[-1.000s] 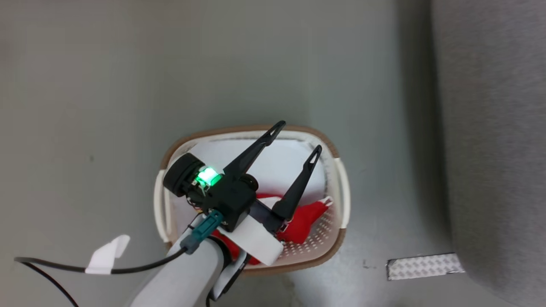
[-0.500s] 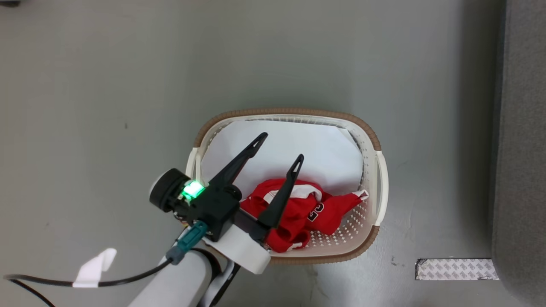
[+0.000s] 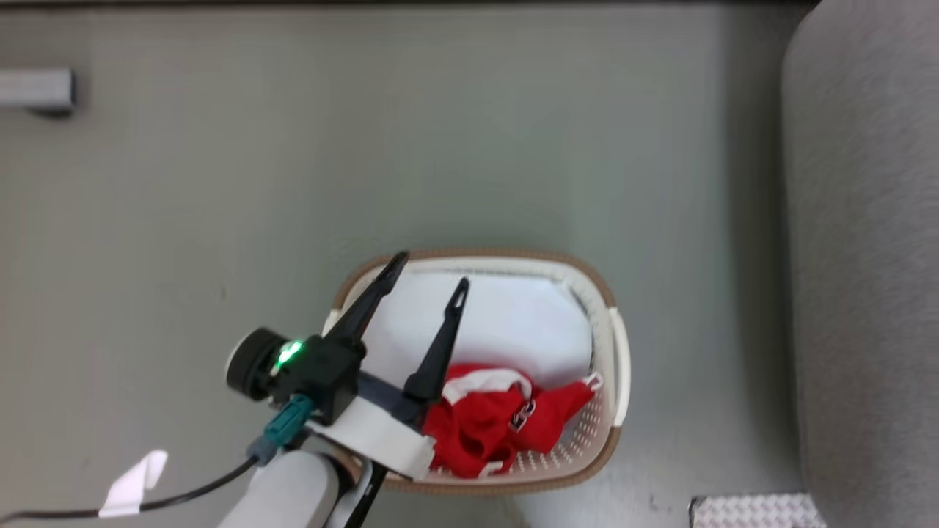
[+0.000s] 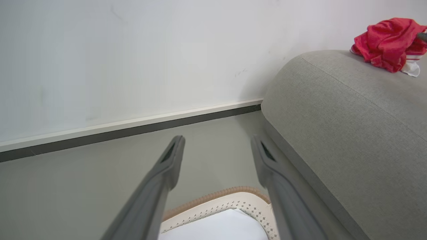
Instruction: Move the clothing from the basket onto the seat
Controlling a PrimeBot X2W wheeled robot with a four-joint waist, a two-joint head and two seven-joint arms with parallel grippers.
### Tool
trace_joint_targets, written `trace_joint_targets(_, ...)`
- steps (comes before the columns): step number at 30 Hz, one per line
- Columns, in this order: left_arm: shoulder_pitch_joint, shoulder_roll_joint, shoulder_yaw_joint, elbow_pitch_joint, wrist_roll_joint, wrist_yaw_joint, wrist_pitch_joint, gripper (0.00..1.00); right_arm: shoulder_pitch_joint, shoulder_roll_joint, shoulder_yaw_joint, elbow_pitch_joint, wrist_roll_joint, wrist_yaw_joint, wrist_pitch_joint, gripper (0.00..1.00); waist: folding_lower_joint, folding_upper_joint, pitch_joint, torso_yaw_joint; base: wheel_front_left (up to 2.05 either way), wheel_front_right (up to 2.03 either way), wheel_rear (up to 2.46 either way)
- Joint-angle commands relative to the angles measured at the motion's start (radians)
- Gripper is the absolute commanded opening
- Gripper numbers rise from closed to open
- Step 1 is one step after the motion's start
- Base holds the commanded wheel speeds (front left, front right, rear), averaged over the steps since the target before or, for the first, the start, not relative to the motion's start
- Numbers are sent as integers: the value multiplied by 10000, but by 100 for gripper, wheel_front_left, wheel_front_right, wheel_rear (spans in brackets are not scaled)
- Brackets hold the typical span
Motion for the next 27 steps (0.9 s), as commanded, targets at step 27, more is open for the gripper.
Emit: trace_joint_targets(27,4541,-188,3328,327,-434,396,-567,100,8715,3745,3944,-8120,806,-2,-2,100,1,0,-5489,236,0,0,0)
